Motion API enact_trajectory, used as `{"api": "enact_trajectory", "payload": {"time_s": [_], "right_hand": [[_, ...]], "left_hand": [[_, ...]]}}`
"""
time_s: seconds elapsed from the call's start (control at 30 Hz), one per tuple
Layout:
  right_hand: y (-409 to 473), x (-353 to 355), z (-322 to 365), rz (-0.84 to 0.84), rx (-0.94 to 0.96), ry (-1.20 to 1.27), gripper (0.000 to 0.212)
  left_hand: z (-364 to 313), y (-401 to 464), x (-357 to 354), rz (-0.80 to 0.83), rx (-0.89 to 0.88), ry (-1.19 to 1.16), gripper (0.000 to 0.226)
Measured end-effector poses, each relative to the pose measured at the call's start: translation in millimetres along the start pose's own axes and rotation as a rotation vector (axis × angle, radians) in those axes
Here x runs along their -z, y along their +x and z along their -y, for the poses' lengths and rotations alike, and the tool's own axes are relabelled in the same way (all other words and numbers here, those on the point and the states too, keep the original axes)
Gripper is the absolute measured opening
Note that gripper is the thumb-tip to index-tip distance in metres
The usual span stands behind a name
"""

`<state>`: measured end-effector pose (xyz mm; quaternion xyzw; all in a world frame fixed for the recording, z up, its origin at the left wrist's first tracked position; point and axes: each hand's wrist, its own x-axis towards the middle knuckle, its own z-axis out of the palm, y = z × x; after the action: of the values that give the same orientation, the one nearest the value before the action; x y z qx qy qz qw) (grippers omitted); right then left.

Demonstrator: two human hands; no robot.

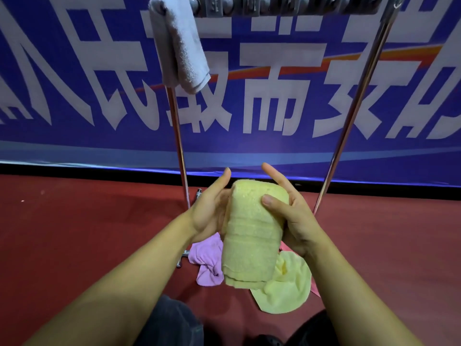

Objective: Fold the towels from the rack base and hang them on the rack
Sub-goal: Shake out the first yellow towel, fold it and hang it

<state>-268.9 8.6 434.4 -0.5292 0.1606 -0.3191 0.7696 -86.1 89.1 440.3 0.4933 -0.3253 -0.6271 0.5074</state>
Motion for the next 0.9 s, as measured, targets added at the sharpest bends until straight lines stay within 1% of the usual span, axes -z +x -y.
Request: {"api": "enact_trajectory", "payload": {"time_s": [0.07, 0.13, 0.23, 0.27, 0.33, 0.4, 0.6, 0.67, 0.73, 0.77, 0.8, 0.87, 0.9], "right_hand": [[2.0, 2.0, -1.2, -0.045, -0.012, 0.045, 0.066], [3.1, 2.1, -1.4, -0.084, -0.025, 0.05, 0.063], [3.6, 1.0, -3.6, -0.105, -0.059, 0.011, 0.059], [4.2, 1.1, -5.7, -0.107, -0.065, -0.001, 0.057], [5.4, 2.2, -9.7, -0.111, -0.073, -0.039, 0.055], [6.2, 1.9, -12.6, -0.105, -0.083, -0.07, 0.054], [10.9, 5.8, -14.6, -0.136, -0.097, -0.033, 0.053], [12.3, 8.6, -15.6, -0.221, -0.066, -0.098, 0.05], [13.9, 14.1, -18.6, -0.32, -0.057, -0.225, 0.05], [13.3, 14.5, -19.1, -0.323, -0.086, -0.265, 0.053], [12.3, 14.1, -20.4, -0.272, -0.133, -0.273, 0.054], [9.4, 10.5, -23.0, -0.139, -0.215, -0.247, 0.046], [8.5, 8.8, -23.2, -0.117, -0.226, -0.218, 0.043]], "left_hand": [[7.5, -3.1, -4.1, 0.016, -0.038, -0.033, 0.089], [17.4, -3.6, -9.9, 0.015, -0.095, -0.016, 0.084], [30.9, -1.9, -17.0, -0.094, -0.159, 0.064, 0.078], [36.2, -0.7, -18.0, -0.142, -0.179, 0.108, 0.072], [44.3, 0.9, -20.1, -0.211, -0.19, 0.159, 0.054], [48.7, 2.8, -19.7, -0.256, -0.178, 0.144, 0.04], [49.3, 4.8, -15.4, -0.32, -0.167, 0.067, 0.027], [48.5, 4.9, -11.6, -0.36, -0.177, 0.052, 0.023], [47.4, 3.7, -6.7, -0.379, -0.187, 0.038, 0.026], [46.7, 2.4, -4.8, -0.374, -0.187, 0.031, 0.029], [47.1, 1.8, -3.1, -0.363, -0.187, 0.026, 0.03], [47.4, -0.4, -4.2, -0.337, -0.178, 0.025, 0.031], [47.3, -1.3, -6.1, -0.325, -0.168, 0.023, 0.03]]}}
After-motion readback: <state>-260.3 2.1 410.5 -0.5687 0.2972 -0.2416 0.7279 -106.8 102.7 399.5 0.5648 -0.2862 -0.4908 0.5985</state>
